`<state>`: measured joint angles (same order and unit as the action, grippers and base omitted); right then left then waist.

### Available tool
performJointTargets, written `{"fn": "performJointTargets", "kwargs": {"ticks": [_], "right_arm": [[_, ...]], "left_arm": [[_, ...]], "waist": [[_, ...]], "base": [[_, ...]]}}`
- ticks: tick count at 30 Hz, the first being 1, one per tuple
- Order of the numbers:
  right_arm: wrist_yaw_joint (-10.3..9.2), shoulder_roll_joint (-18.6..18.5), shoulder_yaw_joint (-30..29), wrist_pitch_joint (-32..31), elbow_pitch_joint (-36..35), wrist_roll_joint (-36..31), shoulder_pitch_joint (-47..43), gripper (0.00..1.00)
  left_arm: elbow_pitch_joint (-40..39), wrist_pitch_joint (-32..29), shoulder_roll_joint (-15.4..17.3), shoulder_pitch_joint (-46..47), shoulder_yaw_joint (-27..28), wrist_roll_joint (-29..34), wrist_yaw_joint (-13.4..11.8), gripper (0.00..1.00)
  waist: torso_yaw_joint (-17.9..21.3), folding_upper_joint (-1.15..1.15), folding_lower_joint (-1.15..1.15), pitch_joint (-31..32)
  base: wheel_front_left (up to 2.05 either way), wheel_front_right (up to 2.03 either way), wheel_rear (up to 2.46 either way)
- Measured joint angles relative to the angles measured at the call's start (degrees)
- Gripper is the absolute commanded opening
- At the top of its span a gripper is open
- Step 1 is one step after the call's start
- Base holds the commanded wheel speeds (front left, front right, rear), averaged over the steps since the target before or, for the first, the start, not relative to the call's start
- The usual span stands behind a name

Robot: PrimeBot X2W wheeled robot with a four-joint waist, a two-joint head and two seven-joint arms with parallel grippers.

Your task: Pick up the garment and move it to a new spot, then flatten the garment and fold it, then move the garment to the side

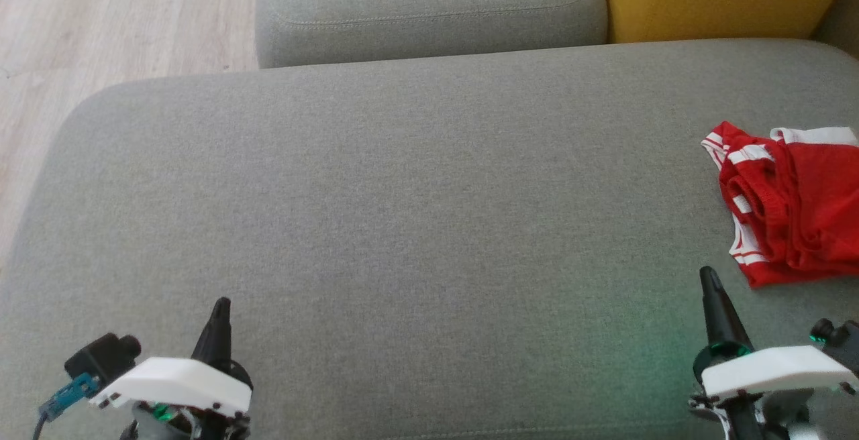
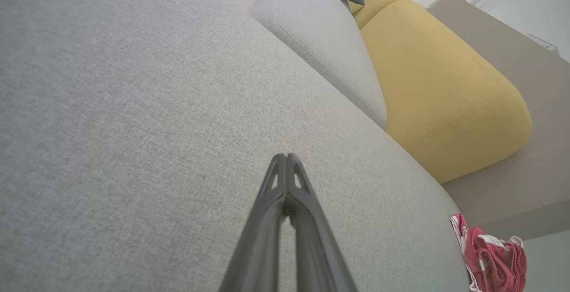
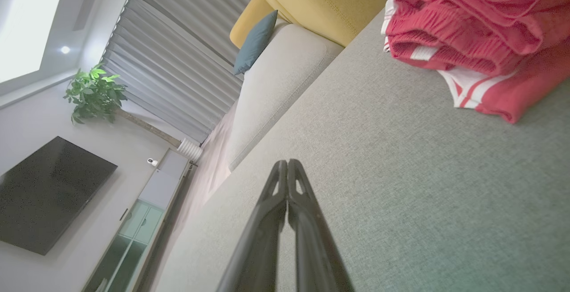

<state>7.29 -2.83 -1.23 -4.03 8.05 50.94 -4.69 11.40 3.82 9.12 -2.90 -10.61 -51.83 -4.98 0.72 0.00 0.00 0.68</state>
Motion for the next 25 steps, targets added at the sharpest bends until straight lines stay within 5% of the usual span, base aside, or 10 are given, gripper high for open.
{"fn": "performJointTargets", "kwargs": {"ticks": [25], "right_arm": [[-0.01, -0.11, -1.42, -0.01, 2.85, 15.66, 2.7, 0.0]], "left_arm": [[1.74, -3.14, -1.93, 2.08, 4.31, -15.29, 4.26, 0.0]], "waist": [[-0.27, 0.0, 0.0, -0.32]], "base": [[0.0, 0.0, 0.0]]}}
